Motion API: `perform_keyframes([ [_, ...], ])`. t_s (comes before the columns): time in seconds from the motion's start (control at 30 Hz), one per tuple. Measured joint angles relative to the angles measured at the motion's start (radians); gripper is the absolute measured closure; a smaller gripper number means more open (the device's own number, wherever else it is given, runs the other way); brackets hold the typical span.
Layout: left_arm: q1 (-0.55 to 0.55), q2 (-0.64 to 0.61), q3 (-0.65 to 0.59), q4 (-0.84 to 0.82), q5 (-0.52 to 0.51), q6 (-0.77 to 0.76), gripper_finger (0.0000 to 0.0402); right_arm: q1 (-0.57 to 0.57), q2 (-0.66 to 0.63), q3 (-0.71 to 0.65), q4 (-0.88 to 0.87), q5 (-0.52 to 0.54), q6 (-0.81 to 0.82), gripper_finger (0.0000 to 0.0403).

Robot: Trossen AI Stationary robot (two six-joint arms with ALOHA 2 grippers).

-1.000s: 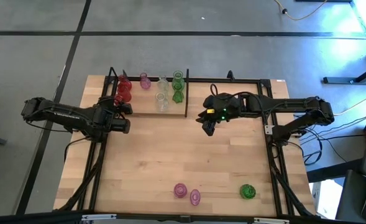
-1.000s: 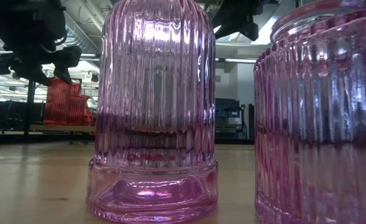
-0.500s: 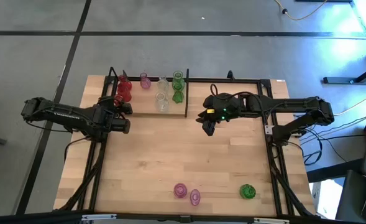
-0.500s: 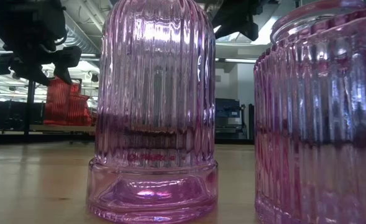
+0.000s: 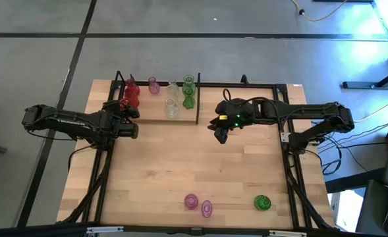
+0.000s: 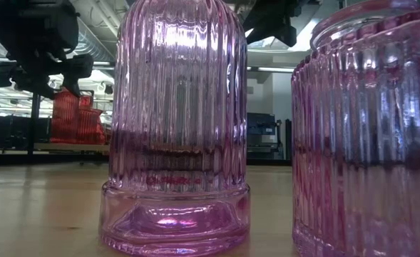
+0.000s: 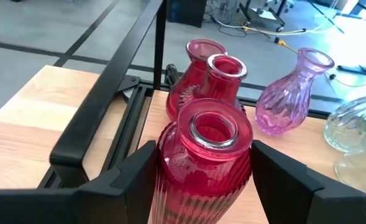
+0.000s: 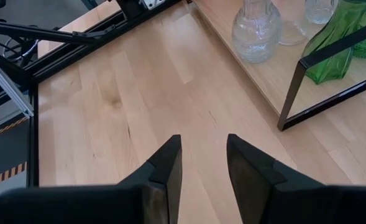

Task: Sort vases onto shelf
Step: Put the red vase on the shelf aligned with the other red vases

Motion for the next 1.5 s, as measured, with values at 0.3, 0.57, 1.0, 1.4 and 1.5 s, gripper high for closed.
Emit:
perform_keyframes([
  [0.3, 0.004, 0.000, 0.000, 0.000, 0.003, -0.001, 0.0181, 0.000, 0.000, 0.000, 0.000, 0.000, 0.000, 0.0292],
  [0.57, 0.004, 0.000, 0.000, 0.000, 0.007, -0.002, 0.0179, 0.000, 0.000, 0.000, 0.000, 0.000, 0.000, 0.0292],
  [1.0, 0.004, 0.000, -0.002, -0.001, 0.045, 0.048, 0.0127, 0.000, 0.000, 0.000, 0.000, 0.000, -0.001, 0.0292],
  [1.4, 0.004, 0.000, -0.002, 0.000, 0.060, 0.048, 0.0122, 0.000, 0.000, 0.000, 0.003, -0.027, -0.001, 0.0292],
  [1.5, 0.004, 0.000, -0.002, 0.000, 0.058, 0.048, 0.0122, 0.000, 0.000, 0.000, 0.003, -0.035, 0.010, 0.0292],
])
